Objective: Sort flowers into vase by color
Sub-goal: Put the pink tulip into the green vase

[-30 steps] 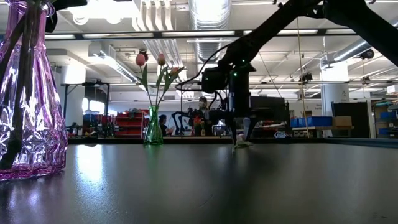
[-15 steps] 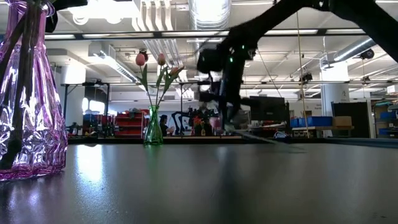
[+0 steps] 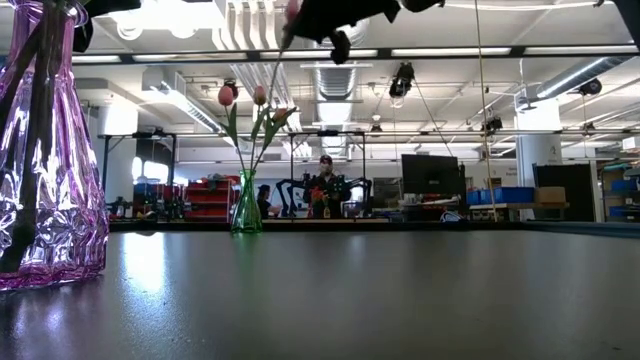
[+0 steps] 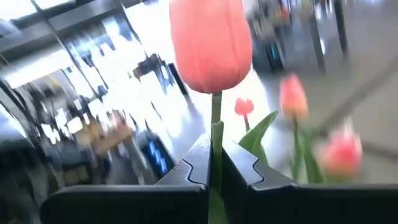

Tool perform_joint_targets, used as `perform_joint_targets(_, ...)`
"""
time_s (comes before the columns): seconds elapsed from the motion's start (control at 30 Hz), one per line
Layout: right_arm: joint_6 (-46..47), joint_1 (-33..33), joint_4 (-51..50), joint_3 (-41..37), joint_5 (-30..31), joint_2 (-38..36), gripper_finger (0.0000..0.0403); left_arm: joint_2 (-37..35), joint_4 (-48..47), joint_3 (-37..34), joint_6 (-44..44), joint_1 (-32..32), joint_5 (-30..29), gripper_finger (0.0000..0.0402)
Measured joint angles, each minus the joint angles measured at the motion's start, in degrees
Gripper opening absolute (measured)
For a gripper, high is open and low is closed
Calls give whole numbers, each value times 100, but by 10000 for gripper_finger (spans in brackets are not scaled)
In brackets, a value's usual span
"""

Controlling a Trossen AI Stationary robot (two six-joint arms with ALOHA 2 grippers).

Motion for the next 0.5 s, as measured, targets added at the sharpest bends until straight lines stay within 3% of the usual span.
perform_joint_targets(0.2,-976,-7,1659,39,33,236,13,0,0,0,9,0,0,0)
perform_joint_targets(0.5,-2194,-10,2009,1097,47,1148,13,0,0,0,11,-1,0,0)
